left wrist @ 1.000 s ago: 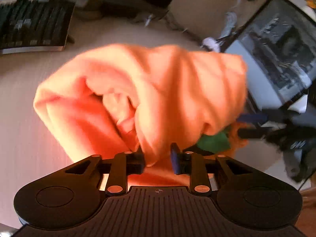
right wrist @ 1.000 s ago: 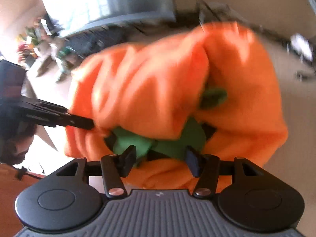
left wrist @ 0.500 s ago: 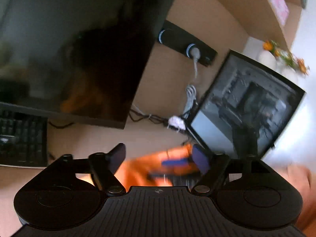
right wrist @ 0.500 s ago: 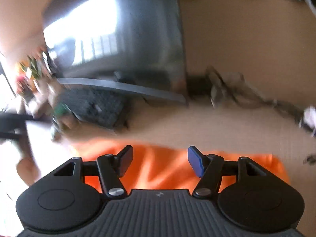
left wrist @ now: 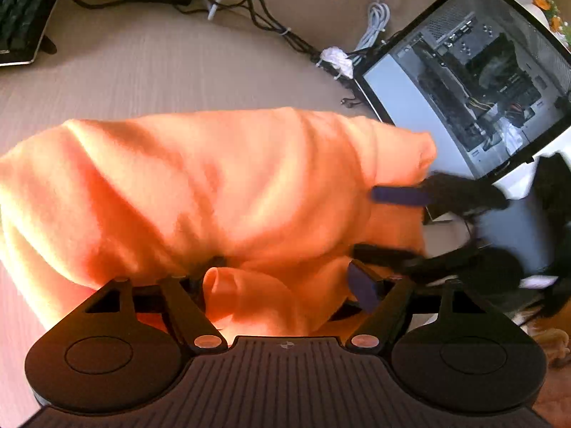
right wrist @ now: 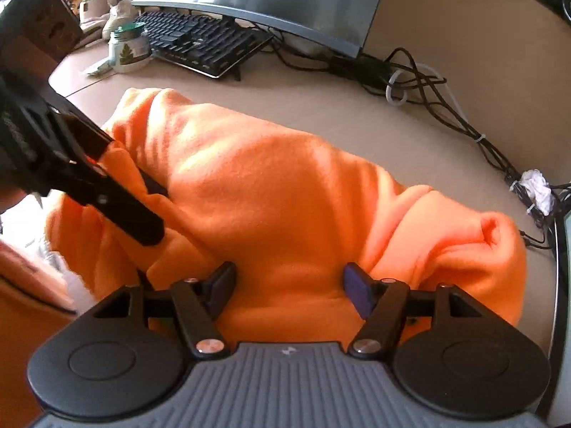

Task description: Fold clothes

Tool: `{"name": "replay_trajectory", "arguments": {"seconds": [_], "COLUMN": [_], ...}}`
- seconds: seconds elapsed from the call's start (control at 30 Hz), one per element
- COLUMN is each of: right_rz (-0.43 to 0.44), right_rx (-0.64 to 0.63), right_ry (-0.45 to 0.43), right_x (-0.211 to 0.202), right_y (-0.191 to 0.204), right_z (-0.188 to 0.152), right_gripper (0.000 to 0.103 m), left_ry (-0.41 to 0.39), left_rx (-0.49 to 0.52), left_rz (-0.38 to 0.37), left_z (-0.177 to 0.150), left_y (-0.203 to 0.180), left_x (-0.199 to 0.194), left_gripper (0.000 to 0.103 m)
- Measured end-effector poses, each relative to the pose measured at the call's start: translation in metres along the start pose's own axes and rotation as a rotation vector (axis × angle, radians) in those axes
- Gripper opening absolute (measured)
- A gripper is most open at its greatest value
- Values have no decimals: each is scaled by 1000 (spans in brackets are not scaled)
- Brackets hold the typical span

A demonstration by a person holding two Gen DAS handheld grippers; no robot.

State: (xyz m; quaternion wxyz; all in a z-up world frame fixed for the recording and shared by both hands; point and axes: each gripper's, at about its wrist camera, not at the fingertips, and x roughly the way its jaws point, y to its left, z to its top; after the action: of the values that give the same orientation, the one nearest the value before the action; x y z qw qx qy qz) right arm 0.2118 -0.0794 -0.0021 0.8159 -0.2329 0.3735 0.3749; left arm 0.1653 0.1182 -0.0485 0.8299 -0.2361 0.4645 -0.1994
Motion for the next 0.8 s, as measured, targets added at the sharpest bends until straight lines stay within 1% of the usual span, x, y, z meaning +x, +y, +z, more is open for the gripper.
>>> {"name": "replay_trajectory", "arguments": {"seconds": [0.03, 0.1, 0.17, 0.2, 0.23, 0.37, 0.4, 0.43, 0.5, 0.57, 0.63, 0.7, 0.77, 0.8], "right_rz": [23, 68, 56, 26, -3, -111, -125, -130, -121, -137, -143, -165, -193, -204], "right_rx": [23, 83, 127, 150, 168, 207, 193, 184, 180, 172, 163, 126, 115, 111], "right_ry": [-17, -101, -189, -218, -222, -64, -4, 33, 27, 9, -4, -32, -45, -47], "right_x": [-10, -35, -49, -51, -49, -6, 6, 15, 22, 27, 35, 42, 57, 64], "right_y": [-6, -19, -31, -36, -40, -50, -47, -43, -34, -32, -35, -37, -44, -48], "right_z": [4, 16, 27, 30, 31, 13, 1, -9, -25, -24, -17, -9, 8, 17], "right_gripper": [70, 81, 83, 83, 83, 83, 84, 84, 88, 90, 92, 93, 93, 93], "left_ry": [-2, -10, -18, -21, -22, -27, -28, -29, -28, -26, -38, -61, -77, -69], "left_rx": [-1, -2, -6, -9, -11, -20, -24, -27, -31, -16, 27, 58, 53, 43], "left_rz": [2, 6, 8, 9, 9, 10, 10, 9, 6, 12, 57, 110, 153, 167], "left_z": [1, -1, -2, -2, -3, -7, -8, -9, -8, -3, 9, 24, 39, 43], "left_y": [-1, -3, -4, -5, -4, -2, -1, 0, 1, 1, 2, 9, 15, 16], "left_x": [1, 1, 0, 0, -1, -5, -5, -5, -3, 0, 7, 14, 20, 20], "left_gripper": [82, 83, 84, 84, 84, 84, 84, 84, 85, 90, 92, 92, 92, 92]}}
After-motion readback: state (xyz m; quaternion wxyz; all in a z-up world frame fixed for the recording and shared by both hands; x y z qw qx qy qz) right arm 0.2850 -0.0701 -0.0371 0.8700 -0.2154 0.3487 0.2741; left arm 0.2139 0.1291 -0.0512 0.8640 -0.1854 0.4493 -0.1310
